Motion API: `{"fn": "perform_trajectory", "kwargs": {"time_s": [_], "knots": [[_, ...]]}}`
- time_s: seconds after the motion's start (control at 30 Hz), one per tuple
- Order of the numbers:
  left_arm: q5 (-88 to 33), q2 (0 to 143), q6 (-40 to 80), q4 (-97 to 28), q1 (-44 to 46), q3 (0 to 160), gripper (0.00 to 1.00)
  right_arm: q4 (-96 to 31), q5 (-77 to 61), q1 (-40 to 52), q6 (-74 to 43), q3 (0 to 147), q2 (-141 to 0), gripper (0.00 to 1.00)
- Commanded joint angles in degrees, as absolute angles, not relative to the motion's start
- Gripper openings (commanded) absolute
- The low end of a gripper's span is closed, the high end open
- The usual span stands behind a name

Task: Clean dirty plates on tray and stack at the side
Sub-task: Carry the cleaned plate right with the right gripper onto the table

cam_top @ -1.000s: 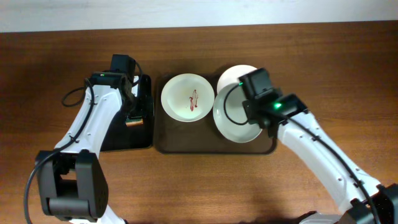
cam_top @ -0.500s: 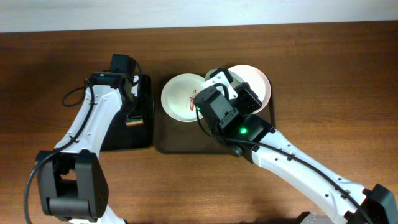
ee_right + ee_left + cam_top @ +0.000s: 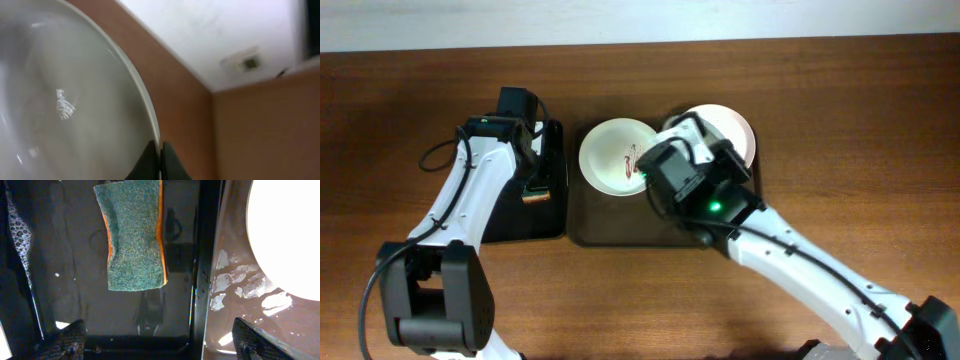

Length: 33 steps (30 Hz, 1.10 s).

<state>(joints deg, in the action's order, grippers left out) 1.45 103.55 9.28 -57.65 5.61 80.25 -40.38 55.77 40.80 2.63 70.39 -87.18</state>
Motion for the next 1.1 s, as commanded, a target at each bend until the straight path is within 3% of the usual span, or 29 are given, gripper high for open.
{"fn": "perform_trajectory", "kwargs": {"time_s": [0.0, 0.07, 0.3, 0.57, 0.73, 1.07], "knots": [[1.4, 102.6, 9.8, -57.6, 5.5, 80.1, 0.91, -43.0, 43.2, 32.9, -14.6, 71.5, -85.7, 0.04], [1.4, 102.6, 9.8, -57.6, 5.5, 80.1, 0.91, -43.3, 37.6, 27.3, -16.4, 71.5, -85.4, 0.04], [1.4, 102.6, 9.8, -57.8, 5.5, 80.1, 0.91, -44.2, 3.1, -6.6, -17.0, 71.7, -84.8, 0.04], [1.4, 102.6, 9.8, -57.8, 5.5, 80.1, 0.90, -45.6, -12.5, -34.5, -16.8, 71.7, -88.6, 0.04], [1.2, 102.6, 9.8, -57.8, 5.5, 80.1, 0.90, -46.8, -13.4, -40.3, -16.8, 71.6, -95.4, 0.04], [1.2, 102.6, 9.8, -58.2, 5.5, 80.1, 0.89, -45.1, -13.3, -39.1, -15.5, 71.6, -101.8, 0.04]]}}
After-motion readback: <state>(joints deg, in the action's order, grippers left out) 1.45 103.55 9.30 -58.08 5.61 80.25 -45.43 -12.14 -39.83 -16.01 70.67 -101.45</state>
